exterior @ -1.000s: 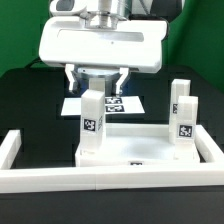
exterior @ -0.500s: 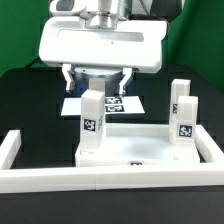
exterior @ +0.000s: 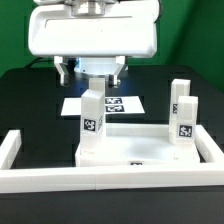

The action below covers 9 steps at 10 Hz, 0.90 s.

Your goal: Assemble desk

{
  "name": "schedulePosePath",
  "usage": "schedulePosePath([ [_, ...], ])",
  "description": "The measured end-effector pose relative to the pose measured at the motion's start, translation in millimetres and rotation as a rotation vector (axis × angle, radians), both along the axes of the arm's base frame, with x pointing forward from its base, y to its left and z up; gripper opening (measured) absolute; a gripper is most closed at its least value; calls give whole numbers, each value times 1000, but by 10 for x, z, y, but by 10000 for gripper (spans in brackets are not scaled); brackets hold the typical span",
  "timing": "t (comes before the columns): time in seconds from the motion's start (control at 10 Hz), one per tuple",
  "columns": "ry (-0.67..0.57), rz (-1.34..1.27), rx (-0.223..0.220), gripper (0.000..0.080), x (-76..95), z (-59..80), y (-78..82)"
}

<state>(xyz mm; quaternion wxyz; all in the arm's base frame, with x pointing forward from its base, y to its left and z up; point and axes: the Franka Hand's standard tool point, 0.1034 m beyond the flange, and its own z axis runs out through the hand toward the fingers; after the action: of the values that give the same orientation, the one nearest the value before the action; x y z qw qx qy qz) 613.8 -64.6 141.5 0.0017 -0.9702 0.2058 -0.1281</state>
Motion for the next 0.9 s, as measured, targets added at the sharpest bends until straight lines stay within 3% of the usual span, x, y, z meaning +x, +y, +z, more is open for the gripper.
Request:
schedulePosePath([
  [0.3,214,-6,95,648,-17,-1,-40],
  [0.9,193,-74,79,648,70,-119,-65],
])
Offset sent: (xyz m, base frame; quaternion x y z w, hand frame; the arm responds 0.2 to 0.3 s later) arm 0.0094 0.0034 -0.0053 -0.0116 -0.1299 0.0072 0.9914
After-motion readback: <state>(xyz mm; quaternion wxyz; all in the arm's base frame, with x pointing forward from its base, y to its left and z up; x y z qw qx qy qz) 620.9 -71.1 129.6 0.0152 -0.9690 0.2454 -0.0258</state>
